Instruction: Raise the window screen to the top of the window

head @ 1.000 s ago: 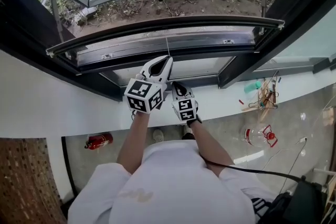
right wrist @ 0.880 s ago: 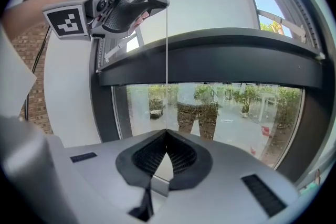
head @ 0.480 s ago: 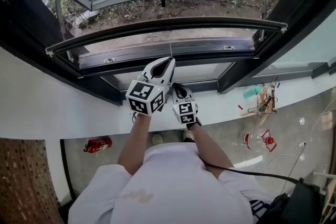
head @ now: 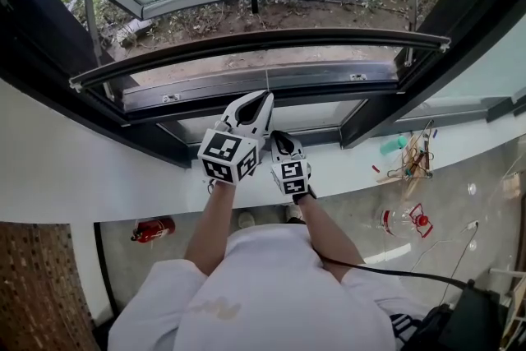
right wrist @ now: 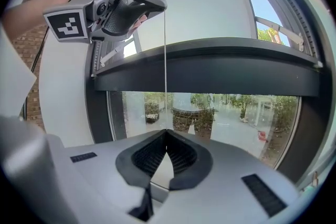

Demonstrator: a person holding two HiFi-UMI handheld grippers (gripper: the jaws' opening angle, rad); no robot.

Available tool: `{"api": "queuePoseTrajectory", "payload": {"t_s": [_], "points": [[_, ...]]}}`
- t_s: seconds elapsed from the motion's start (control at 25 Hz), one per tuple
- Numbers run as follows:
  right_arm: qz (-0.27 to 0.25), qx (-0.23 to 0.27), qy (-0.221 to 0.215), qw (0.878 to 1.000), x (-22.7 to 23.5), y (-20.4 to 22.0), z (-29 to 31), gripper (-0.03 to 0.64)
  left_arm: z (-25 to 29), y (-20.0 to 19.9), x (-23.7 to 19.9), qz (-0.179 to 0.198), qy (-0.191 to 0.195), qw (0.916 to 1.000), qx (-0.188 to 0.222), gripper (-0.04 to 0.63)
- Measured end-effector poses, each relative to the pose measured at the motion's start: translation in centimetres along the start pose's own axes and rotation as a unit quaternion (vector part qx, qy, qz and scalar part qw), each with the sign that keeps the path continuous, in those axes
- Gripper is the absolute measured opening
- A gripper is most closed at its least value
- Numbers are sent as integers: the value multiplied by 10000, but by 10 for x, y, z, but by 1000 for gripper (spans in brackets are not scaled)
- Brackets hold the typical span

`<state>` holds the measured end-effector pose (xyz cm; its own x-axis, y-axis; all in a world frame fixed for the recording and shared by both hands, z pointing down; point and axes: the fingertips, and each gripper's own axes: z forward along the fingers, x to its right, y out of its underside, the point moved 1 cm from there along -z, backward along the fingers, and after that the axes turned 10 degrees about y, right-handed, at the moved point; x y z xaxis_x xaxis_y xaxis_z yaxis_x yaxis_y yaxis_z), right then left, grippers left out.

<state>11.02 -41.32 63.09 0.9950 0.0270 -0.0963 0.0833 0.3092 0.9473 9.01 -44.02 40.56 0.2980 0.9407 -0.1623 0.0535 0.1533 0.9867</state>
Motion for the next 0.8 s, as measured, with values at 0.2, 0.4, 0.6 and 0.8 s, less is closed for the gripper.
{"api": "queuePoseTrajectory", "payload": {"t_s": [0.2,0.4,0.6,0.8], "points": [[-24,18,-150,9999,-5,0,0,2,1,1,0,74,38,10000,-23,0],[-55,6,-228,9997,-9,-2,2,2,1,0,-2,117,42,9999,-43,0],[-20,-10,-417,9991,-14,1,2,3,1,0,-1,152,89,9998,-95,-2],[122,41,-476,9988,-15,2,3,3,1,-2,0,214,92,9997,-68,-2]]}}
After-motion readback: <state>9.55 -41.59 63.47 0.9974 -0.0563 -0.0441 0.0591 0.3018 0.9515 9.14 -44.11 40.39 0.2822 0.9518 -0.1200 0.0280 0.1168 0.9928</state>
